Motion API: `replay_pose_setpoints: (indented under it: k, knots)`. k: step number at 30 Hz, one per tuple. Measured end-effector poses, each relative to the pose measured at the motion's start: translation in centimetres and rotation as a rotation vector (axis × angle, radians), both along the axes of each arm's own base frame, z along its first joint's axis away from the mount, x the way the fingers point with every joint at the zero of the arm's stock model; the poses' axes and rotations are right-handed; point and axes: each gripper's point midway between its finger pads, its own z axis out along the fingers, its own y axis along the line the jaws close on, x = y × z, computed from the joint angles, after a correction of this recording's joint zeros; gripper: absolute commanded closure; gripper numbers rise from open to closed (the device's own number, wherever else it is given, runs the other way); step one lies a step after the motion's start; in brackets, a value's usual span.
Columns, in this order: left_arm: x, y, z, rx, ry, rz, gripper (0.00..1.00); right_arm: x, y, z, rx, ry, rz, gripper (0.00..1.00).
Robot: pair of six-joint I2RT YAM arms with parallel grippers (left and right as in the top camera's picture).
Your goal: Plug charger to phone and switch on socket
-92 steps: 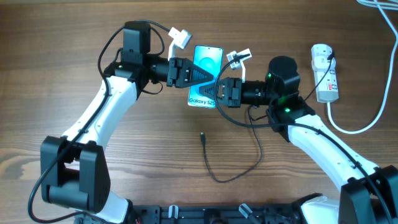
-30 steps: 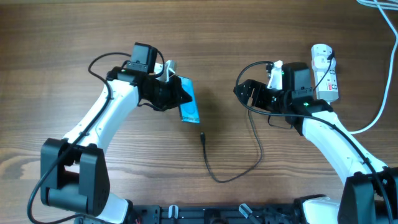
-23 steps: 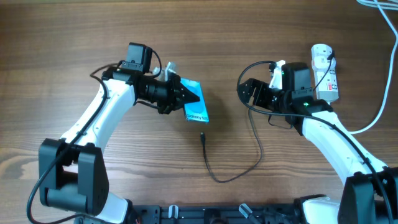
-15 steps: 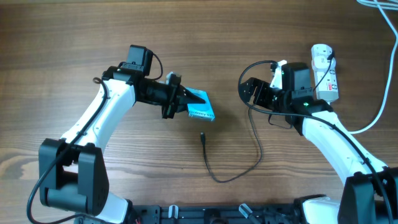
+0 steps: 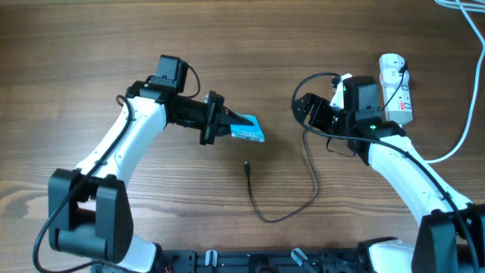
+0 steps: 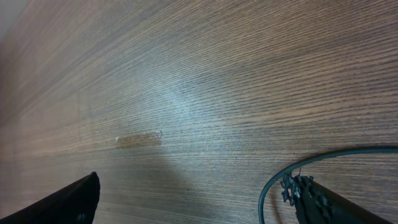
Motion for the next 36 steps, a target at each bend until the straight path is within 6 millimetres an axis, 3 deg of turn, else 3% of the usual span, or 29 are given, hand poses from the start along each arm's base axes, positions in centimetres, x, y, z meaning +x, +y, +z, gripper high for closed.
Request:
replay_pose_setpoints:
  k: [14,36]
  knots:
    - [-0.4,-0.6,0.3,0.018,0.201,0.030,0.96,0.0,-0.1,0.0,-0.003,0.000,-0.002,0.00]
    - [-0.1,-0.9,1.5,-0.045,0.212,0.017,0.96,0.0,-0.1,0.0,-0.002,0.000,-0.002,0.00]
